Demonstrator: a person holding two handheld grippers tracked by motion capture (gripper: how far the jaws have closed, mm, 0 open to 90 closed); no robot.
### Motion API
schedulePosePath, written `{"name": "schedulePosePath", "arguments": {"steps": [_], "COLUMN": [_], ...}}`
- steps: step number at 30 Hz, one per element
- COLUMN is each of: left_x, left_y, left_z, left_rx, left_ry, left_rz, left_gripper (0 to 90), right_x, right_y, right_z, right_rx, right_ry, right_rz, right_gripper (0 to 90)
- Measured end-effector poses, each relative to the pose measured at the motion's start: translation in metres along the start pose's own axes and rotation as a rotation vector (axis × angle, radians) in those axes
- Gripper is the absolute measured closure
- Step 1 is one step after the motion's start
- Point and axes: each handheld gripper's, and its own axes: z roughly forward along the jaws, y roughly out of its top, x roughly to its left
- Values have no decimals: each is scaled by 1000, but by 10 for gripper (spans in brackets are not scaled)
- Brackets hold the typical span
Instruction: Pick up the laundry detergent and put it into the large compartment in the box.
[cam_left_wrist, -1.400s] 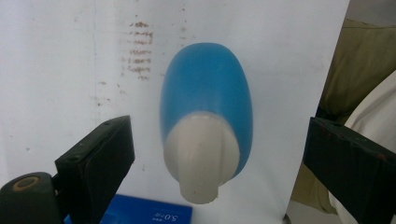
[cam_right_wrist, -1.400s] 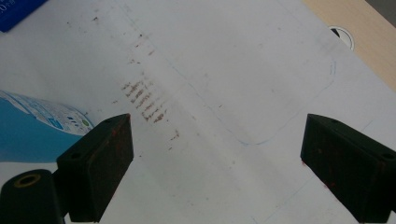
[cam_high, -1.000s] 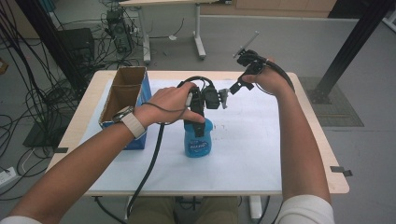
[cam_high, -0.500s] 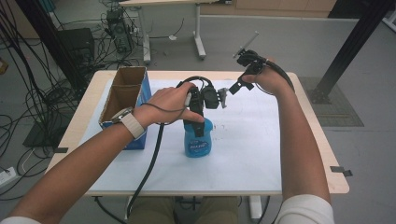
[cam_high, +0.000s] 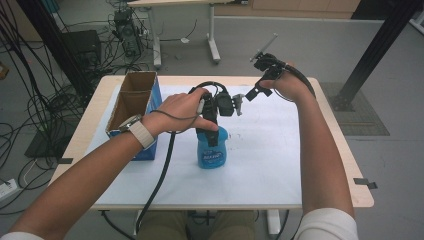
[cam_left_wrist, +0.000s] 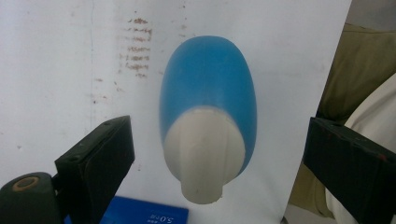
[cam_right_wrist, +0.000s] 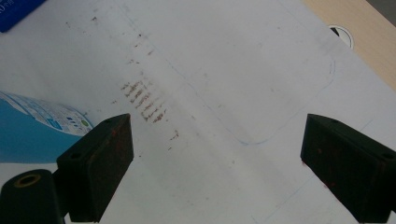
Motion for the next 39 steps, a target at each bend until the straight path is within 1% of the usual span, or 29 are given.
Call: {"name": "schedulePosePath", "arguments": {"steps": [4,15,23,30,35,39], "left_x": [0,0,1,1,1,1], "left_y": [0,-1,-1,-1,-1,0], "left_z": [0,1,2,2,3,3], "left_rx": [-4,-5,-6,-5,-3,-4], "left_ry": [-1,-1,-2,-2,-3,-5], "left_rz": [4,-3,1,-4,-4,-4], "left_gripper": [93,93,93,93,93,93], "right_x": [0,0,0,0,0,0], "right_y": [0,1,1,2,2,1], "right_z": [0,1,1,2,2,2], "right_rx": [2,3,5,3,2,1], "right_ry": [-2,0,0,1,2,2], "right_rz": [-1,-6,-1,-4,3,-3], "right_gripper": [94,93,93,94,93,93]}}
